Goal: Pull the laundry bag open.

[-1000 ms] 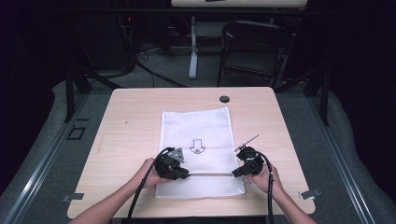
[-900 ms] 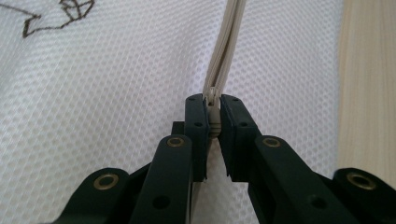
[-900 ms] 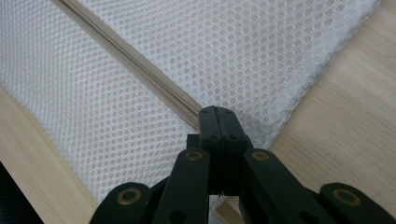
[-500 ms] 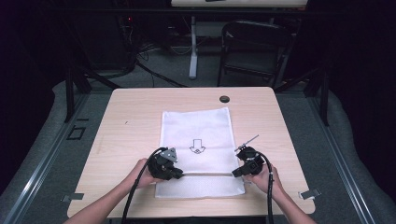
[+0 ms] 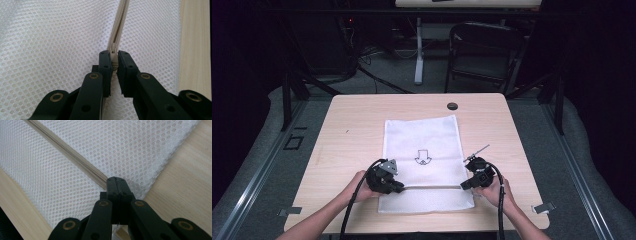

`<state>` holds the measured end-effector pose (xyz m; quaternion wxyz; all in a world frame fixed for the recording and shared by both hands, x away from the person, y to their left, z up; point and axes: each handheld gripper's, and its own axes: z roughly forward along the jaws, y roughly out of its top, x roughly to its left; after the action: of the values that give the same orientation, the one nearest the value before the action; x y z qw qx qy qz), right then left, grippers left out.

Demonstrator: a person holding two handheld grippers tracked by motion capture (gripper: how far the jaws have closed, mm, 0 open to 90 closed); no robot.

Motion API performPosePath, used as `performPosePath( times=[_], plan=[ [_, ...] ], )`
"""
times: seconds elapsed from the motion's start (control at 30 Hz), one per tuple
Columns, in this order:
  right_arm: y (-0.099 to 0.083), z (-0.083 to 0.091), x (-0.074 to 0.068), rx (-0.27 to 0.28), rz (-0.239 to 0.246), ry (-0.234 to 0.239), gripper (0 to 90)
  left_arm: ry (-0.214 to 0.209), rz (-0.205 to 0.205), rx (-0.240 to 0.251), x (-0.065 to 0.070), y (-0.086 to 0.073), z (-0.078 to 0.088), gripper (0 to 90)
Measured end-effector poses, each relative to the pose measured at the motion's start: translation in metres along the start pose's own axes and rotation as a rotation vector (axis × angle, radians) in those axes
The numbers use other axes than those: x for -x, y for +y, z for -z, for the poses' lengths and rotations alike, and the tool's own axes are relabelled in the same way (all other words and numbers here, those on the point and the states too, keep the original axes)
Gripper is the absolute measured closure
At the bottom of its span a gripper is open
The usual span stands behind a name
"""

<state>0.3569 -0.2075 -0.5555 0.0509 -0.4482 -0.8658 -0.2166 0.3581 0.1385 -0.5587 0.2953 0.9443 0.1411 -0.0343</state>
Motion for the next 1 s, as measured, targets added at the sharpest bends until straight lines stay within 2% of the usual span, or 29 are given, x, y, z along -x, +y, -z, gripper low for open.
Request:
performPosePath(
  times=[0.07,0.2,0.23,0.27,0.4,0.43,0.47,0.5,0.53,0.6,0.63,0.67,0.8,0.83,0.87,1.0],
  plan=[
    [0.0,0.001,0.001,-0.015,0.011,-0.002,90.0,0.007,-0.002,-0.007,0.0,-0.002,0.002,81.7],
    [0.0,0.0,0.001,-0.005,-0.001,0.002,90.0,0.002,0.003,-0.003,0.0,-0.006,0.005,81.6],
    [0.0,0.0,0.001,-0.004,-0.004,0.004,90.0,0.014,-0.003,-0.009,0.0,-0.007,0.005,81.6],
    [0.0,0.0,0.0,-0.005,-0.004,0.002,90.0,0.003,0.006,-0.002,-0.001,-0.007,0.004,81.6],
    [0.0,0.0,0.0,-0.007,-0.001,0.0,90.0,0.009,0.0,-0.004,-0.001,-0.006,0.004,81.6],
    [0.0,0.0,0.001,-0.002,-0.009,0.01,90.0,0.021,0.001,-0.011,0.0,-0.006,0.006,81.6],
    [0.001,0.002,0.003,-0.019,0.004,0.01,90.0,0.011,0.001,0.0,0.001,-0.006,0.006,81.6],
    [0.0,0.001,0.002,-0.013,-0.001,0.009,90.0,0.014,-0.005,-0.012,0.001,-0.007,0.008,81.6],
    [0.0,0.0,0.001,0.002,-0.009,0.014,90.0,0.008,0.002,-0.004,0.001,-0.009,0.009,81.6],
    [0.0,0.0,0.0,-0.004,-0.001,-0.001,90.0,0.028,0.008,-0.022,-0.001,-0.013,0.012,81.6],
    [0.0,0.001,0.001,-0.014,0.005,0.0,90.0,0.019,0.021,-0.004,-0.002,-0.016,0.014,81.6],
    [0.0,0.001,0.001,-0.012,0.002,0.012,90.0,0.014,0.024,-0.003,-0.003,-0.018,0.014,81.6],
    [0.0,0.0,0.001,-0.003,-0.004,0.002,90.0,0.023,0.019,-0.014,-0.002,-0.019,0.017,81.6],
    [0.0,0.0,0.001,-0.002,-0.005,0.002,90.0,0.007,0.022,0.0,-0.003,-0.019,0.017,81.6],
    [0.0,0.0,0.001,0.0,-0.006,0.003,90.0,0.02,0.015,-0.009,-0.002,-0.019,0.018,81.6],
    [0.0,0.0,0.0,0.002,-0.011,0.013,90.0,0.026,0.012,-0.025,-0.002,-0.02,0.019,81.6]
  ],
)
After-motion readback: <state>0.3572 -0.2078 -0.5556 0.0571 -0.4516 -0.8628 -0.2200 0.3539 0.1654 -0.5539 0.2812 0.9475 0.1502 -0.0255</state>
